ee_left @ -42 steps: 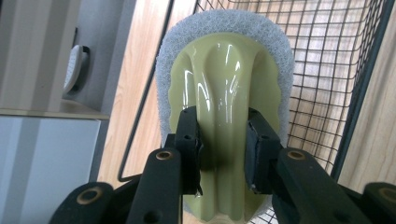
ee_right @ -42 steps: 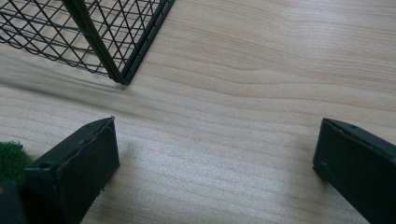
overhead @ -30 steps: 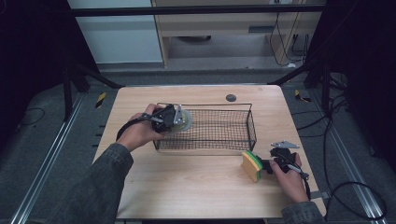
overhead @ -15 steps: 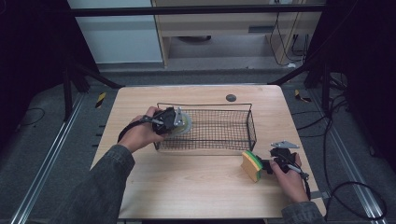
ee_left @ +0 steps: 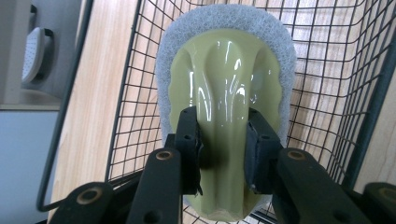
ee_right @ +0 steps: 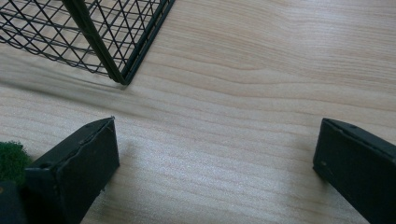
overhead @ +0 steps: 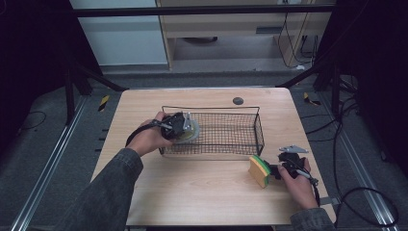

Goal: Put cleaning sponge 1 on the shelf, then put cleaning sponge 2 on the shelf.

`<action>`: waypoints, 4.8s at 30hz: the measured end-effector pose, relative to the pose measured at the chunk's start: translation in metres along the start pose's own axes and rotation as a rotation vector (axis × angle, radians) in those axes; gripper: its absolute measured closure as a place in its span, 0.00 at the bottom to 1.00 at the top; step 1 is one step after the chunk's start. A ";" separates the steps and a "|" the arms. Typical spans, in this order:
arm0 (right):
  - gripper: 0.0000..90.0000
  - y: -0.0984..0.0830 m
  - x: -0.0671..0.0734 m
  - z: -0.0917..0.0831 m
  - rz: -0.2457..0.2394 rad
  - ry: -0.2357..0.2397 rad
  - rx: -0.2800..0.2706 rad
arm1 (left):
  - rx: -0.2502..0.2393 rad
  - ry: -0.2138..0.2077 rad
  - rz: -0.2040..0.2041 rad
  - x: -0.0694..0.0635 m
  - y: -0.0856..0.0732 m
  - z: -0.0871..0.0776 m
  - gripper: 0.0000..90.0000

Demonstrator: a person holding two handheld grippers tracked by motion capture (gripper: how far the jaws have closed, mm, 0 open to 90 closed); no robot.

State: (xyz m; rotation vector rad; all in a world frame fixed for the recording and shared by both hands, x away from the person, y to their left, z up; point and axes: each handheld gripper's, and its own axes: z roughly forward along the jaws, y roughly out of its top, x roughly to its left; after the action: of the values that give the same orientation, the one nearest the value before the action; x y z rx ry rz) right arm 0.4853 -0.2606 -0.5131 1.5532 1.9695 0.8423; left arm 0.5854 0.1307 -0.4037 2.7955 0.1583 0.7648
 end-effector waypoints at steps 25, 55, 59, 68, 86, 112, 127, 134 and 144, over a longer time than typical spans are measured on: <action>0.01 -0.001 0.000 -0.001 -0.005 0.008 0.000 | 0.039 -0.073 -0.017 0.000 -0.004 0.014 0.77; 0.00 -0.001 0.000 -0.001 -0.007 0.007 0.000 | -0.003 -0.089 -0.050 0.001 -0.001 0.003 0.76; 0.00 -0.001 0.000 -0.001 -0.006 0.008 0.001 | -0.026 -0.077 -0.052 0.000 0.002 -0.003 0.75; 0.01 -0.001 0.000 -0.001 -0.005 0.008 0.001 | -0.070 -0.004 -0.100 0.003 0.005 -0.018 0.71; 0.14 0.003 -0.015 -0.019 -0.051 0.032 -0.017 | -0.195 0.119 -0.565 0.007 -0.061 -0.064 0.09; 0.23 -0.009 0.029 -0.109 -0.121 0.173 0.131 | -0.096 0.055 -0.861 -0.079 -0.173 0.001 0.06; 0.24 0.042 0.063 -0.107 -0.162 0.208 0.213 | -0.192 0.014 -0.943 -0.092 -0.179 0.013 0.00; 0.30 0.072 0.077 -0.098 -0.207 0.165 0.285 | -0.230 0.035 -0.947 -0.095 -0.182 0.014 0.00; 0.33 0.092 0.081 -0.085 -0.226 0.115 0.373 | -0.231 0.035 -0.947 -0.095 -0.181 0.014 0.00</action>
State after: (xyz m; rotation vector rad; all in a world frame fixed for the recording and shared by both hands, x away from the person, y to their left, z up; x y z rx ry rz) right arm 0.4687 -0.1814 -0.3879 1.4595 2.4397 0.5013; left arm 0.5043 0.2873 -0.5083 2.0995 1.1928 0.5198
